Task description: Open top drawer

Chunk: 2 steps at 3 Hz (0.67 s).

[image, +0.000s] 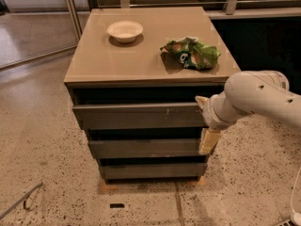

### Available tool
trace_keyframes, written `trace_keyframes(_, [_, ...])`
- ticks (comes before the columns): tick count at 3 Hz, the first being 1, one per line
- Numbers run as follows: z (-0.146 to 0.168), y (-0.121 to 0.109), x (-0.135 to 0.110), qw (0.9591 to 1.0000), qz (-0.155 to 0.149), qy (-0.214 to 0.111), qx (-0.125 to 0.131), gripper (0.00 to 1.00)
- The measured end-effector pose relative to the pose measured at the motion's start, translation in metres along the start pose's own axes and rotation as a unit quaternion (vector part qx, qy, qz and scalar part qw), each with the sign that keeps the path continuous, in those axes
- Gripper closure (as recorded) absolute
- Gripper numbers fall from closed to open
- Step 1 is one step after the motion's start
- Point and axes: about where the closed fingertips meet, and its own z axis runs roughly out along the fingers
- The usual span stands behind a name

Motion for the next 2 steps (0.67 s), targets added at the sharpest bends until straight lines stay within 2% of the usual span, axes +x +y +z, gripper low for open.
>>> trace_keyframes(2, [0.039, -0.031, 0.02, 0.9999, 0.0, 0.012, 0.007, 0.0])
